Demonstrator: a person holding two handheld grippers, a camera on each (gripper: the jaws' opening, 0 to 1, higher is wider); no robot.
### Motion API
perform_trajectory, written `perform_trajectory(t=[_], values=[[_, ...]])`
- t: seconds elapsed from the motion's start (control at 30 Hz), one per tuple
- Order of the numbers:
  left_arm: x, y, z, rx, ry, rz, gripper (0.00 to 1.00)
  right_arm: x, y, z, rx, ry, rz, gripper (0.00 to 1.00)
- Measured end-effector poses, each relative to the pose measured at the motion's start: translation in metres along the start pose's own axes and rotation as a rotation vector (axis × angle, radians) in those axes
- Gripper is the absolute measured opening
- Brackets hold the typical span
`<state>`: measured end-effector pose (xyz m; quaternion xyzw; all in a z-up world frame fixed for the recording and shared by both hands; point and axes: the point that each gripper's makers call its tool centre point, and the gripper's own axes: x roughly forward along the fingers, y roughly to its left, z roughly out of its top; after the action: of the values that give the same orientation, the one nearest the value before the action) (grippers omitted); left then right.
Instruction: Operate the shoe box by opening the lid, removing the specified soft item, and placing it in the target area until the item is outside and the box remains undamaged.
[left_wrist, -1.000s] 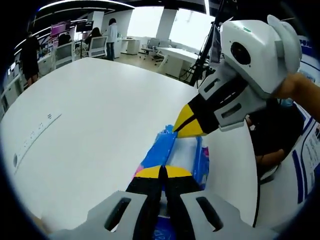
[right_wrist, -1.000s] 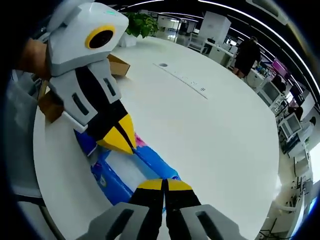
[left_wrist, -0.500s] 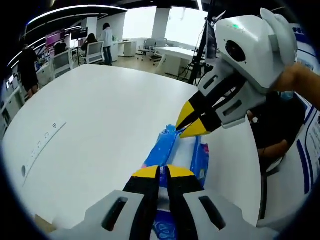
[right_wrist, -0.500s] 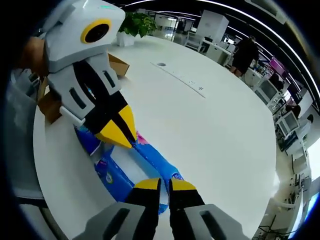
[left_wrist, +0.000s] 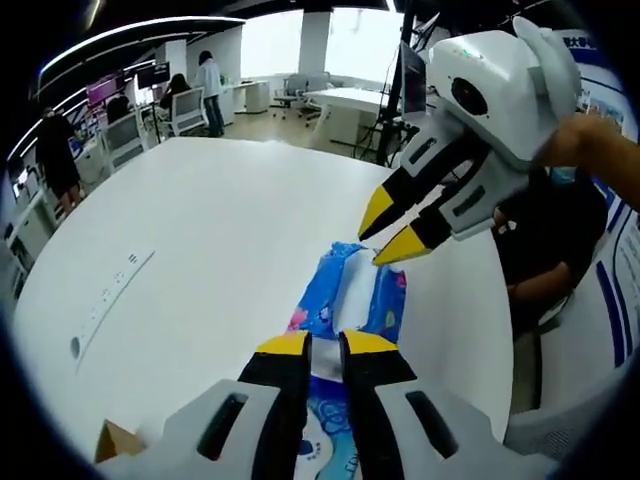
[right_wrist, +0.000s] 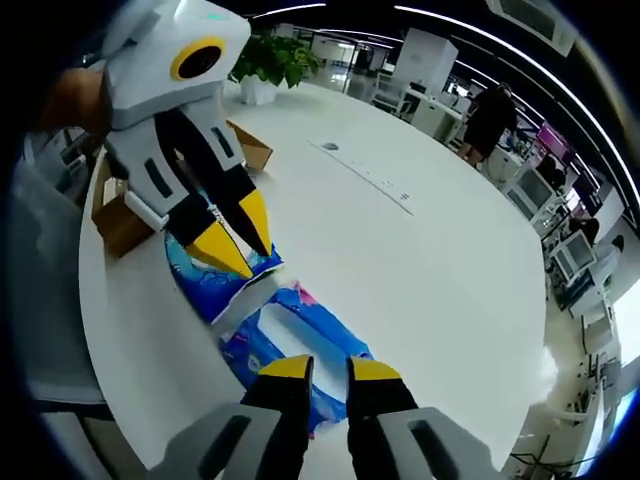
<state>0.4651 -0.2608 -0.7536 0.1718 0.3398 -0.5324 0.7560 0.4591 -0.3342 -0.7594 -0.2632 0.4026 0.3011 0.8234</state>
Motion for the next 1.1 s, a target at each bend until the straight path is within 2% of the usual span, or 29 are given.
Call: perform_trajectory(t=[0.23, 0.4, 0.57, 0.9, 1.1], values=[[-0.027, 0.002, 0.001, 0.007, -0.01, 0.023, 0.13, -0.015, 0.012, 0.011, -0.012, -0.015, 0.003, 0.13], [-0.046, 0.002, -0.005, 0.012, -0.007, 0.035, 0.15, -0.025, 0.023, 0.017, -0.026, -0.02, 0.011, 0.17], [-0.067, 0.003, -0.014, 0.009, -0.006, 0.052, 0.18, -0.03, 0.033, 0.024, -0.04, -0.025, 0.02, 0.19], [-0.111, 0.007, -0.041, 0.004, -0.023, 0.093, 0.22, -0.035, 0.061, 0.051, -0.062, -0.072, 0.038, 0.23], [-0.146, 0.018, -0.056, -0.041, -0.065, 0.142, 0.24, -0.038, 0.087, 0.069, -0.097, -0.084, 0.071, 0.27]])
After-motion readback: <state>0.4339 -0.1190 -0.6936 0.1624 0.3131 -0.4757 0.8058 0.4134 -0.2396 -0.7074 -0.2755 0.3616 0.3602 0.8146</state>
